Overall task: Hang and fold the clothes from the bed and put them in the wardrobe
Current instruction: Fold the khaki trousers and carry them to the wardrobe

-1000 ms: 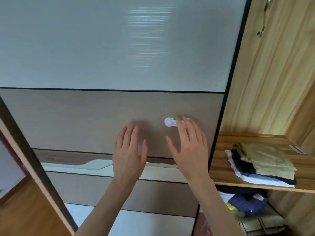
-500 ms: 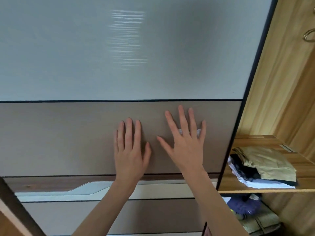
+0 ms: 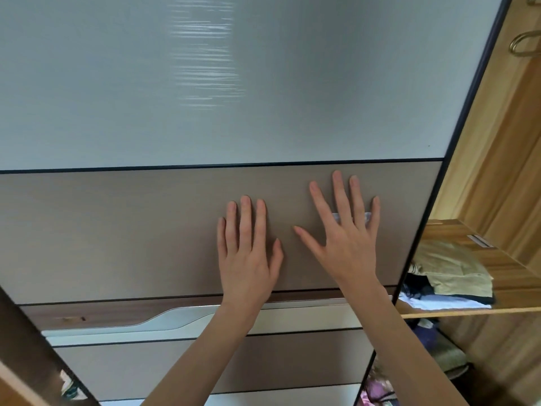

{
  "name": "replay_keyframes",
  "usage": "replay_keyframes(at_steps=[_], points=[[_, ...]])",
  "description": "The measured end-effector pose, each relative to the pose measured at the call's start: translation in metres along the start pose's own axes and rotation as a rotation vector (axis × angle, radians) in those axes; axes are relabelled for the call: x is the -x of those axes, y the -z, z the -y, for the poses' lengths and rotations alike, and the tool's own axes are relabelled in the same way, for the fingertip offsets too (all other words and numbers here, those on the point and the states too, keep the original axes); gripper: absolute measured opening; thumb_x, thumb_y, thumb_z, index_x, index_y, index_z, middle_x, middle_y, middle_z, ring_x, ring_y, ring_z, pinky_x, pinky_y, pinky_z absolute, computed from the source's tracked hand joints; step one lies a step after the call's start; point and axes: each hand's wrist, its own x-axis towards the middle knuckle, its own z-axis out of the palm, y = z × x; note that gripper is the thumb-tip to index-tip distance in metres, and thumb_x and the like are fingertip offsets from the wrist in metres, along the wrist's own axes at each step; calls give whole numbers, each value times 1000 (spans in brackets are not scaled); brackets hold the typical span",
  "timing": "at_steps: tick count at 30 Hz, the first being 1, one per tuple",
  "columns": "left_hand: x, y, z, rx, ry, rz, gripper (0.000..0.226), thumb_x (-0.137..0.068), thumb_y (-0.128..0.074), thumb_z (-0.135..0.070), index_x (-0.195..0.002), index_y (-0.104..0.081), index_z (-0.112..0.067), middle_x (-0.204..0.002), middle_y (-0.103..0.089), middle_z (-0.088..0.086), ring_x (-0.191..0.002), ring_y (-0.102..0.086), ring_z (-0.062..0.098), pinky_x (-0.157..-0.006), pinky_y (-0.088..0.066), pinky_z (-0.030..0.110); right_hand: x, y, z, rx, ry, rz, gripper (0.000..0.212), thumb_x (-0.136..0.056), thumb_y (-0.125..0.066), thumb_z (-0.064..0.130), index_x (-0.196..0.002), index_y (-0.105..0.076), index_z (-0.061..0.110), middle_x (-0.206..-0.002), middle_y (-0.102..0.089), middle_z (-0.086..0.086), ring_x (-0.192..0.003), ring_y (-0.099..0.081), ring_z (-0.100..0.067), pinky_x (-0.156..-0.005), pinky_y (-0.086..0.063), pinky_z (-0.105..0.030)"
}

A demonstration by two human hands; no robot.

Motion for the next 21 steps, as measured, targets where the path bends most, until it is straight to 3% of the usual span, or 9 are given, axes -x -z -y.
replay_keyframes(at_steps=[21], points=[[-5, -50, -177, 21, -20, 10, 73, -102, -56, -39, -163, -30, -11, -168, -29, 16, -157, -23, 37, -125, -22, 62, 20, 22, -183, 37, 0, 33, 80, -99, -53, 68, -164, -26, 30, -173, -15, -10, -160, -14, -33, -122, -18, -68]])
